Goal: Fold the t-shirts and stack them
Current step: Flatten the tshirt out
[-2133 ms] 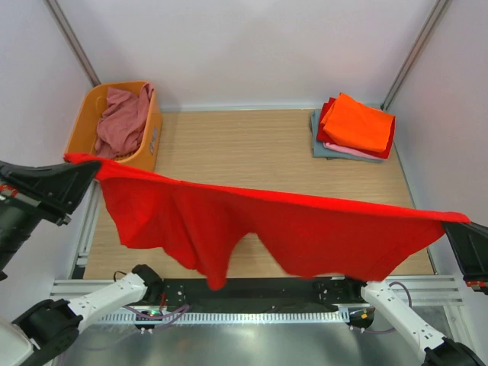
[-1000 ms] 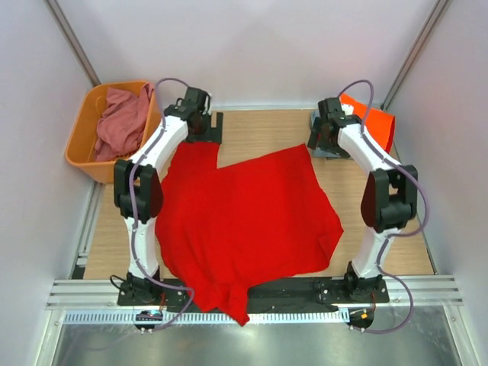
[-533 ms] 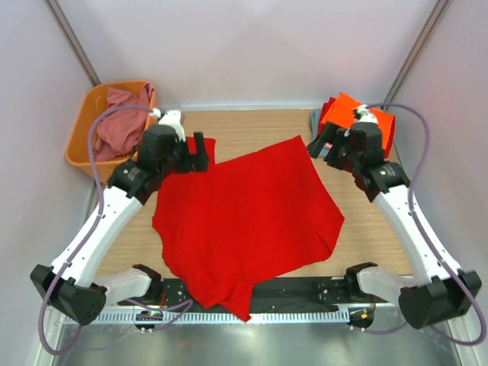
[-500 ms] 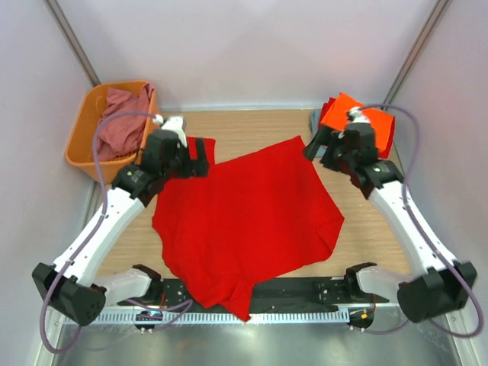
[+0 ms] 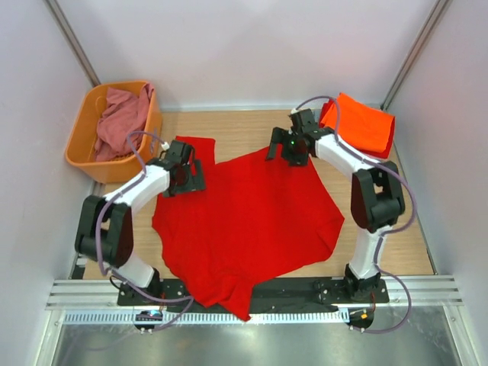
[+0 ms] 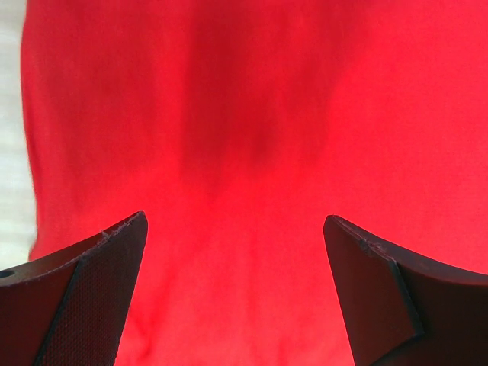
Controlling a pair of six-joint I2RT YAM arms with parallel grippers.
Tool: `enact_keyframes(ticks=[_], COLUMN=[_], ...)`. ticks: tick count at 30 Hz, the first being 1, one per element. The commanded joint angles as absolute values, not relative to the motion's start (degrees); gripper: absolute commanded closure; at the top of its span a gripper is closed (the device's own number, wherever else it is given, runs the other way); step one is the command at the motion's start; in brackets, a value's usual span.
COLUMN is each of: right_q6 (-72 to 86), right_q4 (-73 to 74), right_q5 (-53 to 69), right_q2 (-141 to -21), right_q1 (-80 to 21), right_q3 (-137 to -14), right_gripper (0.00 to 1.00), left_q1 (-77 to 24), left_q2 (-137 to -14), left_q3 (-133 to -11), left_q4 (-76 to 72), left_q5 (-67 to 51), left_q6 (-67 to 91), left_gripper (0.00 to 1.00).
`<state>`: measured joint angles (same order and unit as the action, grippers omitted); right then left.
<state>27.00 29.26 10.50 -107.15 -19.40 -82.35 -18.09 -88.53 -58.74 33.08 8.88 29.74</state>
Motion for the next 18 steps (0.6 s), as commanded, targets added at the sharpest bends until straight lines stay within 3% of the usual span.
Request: enact_keyframes(ticks=[1, 10, 18], right_q6=[26.10, 30.23, 33.31], right_q4=[27.85, 28.65, 28.65], right_q5=[10.91, 10.72, 9.67], right_q2=[-113.78, -130.24, -136.66], right_q1=[-19.07, -15.21, -10.99], right_q3=[-91.56, -104.14, -108.98], right_gripper=[0.03, 0.03, 0.03], left_q1=[-17.31, -16.00, -13.89], left_q2=[-95.78, -113.72, -132.87], left_q3=[-64.32, -80.14, -108.57], left_q4=[28.12, 30.93, 41.91], left_q5=[10.80, 10.72, 10.01], left_q6=[32.08, 32.17, 26.55], left_gripper=[0.02, 0.04, 0.05])
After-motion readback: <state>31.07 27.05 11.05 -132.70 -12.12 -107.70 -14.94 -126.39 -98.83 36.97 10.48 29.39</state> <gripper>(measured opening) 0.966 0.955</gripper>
